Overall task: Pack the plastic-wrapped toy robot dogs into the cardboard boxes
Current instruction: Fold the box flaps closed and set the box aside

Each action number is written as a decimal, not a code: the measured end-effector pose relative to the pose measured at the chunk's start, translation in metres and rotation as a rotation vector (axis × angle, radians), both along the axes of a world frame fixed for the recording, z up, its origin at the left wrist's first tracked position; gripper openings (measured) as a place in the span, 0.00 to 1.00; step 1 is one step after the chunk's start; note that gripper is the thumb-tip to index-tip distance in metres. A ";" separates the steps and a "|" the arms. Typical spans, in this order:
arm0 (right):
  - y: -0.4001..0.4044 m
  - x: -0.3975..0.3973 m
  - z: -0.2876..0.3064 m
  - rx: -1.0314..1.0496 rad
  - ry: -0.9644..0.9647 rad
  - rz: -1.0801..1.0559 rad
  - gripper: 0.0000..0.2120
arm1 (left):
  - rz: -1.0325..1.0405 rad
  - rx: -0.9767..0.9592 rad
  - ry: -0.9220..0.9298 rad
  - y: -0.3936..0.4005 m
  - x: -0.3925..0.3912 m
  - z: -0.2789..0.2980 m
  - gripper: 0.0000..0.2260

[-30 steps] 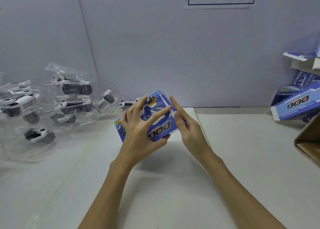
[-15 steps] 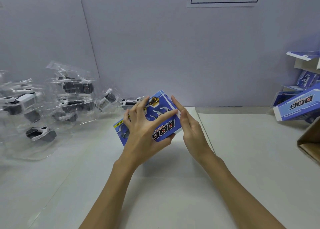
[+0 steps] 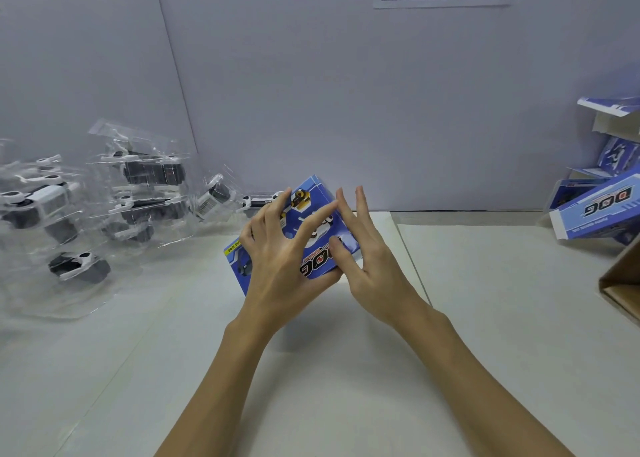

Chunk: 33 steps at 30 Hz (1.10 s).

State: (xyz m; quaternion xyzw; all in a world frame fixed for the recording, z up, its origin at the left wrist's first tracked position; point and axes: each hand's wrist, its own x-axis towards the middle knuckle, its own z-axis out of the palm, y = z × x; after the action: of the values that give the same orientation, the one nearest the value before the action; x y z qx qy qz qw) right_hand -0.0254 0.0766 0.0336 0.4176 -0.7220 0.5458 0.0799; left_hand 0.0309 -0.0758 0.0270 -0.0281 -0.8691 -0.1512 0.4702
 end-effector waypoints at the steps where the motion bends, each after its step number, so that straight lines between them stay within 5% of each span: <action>1: 0.001 -0.001 0.000 -0.006 -0.017 0.021 0.32 | -0.005 0.014 -0.006 0.001 0.000 0.000 0.35; 11: -0.003 0.001 -0.001 -0.157 -0.156 0.002 0.33 | -0.097 0.054 -0.013 0.003 0.001 0.003 0.45; 24: 0.005 -0.003 0.003 -0.147 -0.258 0.094 0.31 | -0.083 0.015 -0.009 0.004 -0.003 -0.001 0.44; 30: 0.011 -0.015 -0.001 -0.035 -0.314 -0.135 0.34 | -0.161 0.004 0.020 -0.007 -0.003 -0.005 0.51; 33: 0.020 -0.028 -0.007 -0.068 -0.430 -0.127 0.25 | -0.061 0.280 0.014 -0.014 -0.005 -0.007 0.49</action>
State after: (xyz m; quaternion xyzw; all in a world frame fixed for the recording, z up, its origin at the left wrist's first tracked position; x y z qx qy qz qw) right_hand -0.0533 0.0966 0.0270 0.2427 -0.7285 0.6400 -0.0277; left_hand 0.0259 -0.0900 0.0203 0.0102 -0.8348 -0.2852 0.4708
